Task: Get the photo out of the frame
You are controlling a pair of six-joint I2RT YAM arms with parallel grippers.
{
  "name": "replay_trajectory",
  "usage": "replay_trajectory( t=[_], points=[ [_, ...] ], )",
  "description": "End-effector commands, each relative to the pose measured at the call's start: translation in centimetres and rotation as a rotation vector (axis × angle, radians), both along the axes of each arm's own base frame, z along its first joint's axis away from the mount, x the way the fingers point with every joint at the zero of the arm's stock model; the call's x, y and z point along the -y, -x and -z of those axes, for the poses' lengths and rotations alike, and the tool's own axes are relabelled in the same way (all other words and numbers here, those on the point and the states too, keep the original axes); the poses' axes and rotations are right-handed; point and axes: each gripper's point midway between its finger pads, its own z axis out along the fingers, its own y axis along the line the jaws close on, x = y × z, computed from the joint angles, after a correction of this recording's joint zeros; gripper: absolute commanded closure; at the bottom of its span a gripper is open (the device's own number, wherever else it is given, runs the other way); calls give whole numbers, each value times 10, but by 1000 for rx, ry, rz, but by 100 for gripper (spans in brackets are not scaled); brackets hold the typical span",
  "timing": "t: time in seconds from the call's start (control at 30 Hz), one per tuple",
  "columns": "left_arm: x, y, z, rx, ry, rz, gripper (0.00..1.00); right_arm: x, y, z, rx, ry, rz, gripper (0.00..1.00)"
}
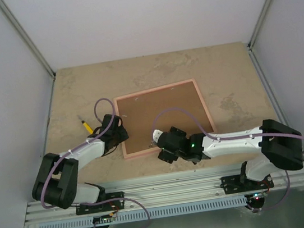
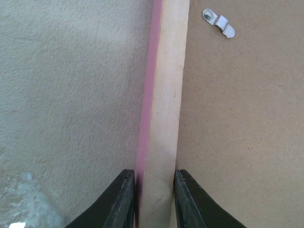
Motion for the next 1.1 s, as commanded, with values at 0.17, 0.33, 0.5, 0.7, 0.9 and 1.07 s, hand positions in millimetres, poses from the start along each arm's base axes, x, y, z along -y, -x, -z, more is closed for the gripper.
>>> replay_trajectory(
  t=[0.17,0.33,0.5,0.7,0.9,1.07],
  points=[
    [8,-4,-11,32,38,20,85,-16,20,-2,74,116,-168,2],
    [7,-6,-21,56,42,11,96,-13,19,8,119,185,-169,2],
    [4,-8,-34,87,39,0,100,-8,10,15,182,248,-148,3],
    [4,-7,-44,111,47,-2,100,-10,8,29,215,298,-183,4],
    [9,-6,-56,134,70,14,100,-7,0,35,350,406,-174,4],
    [13,-4,-62,145,82,25,100,-11,-12,39,458,464,-160,5]
  ],
)
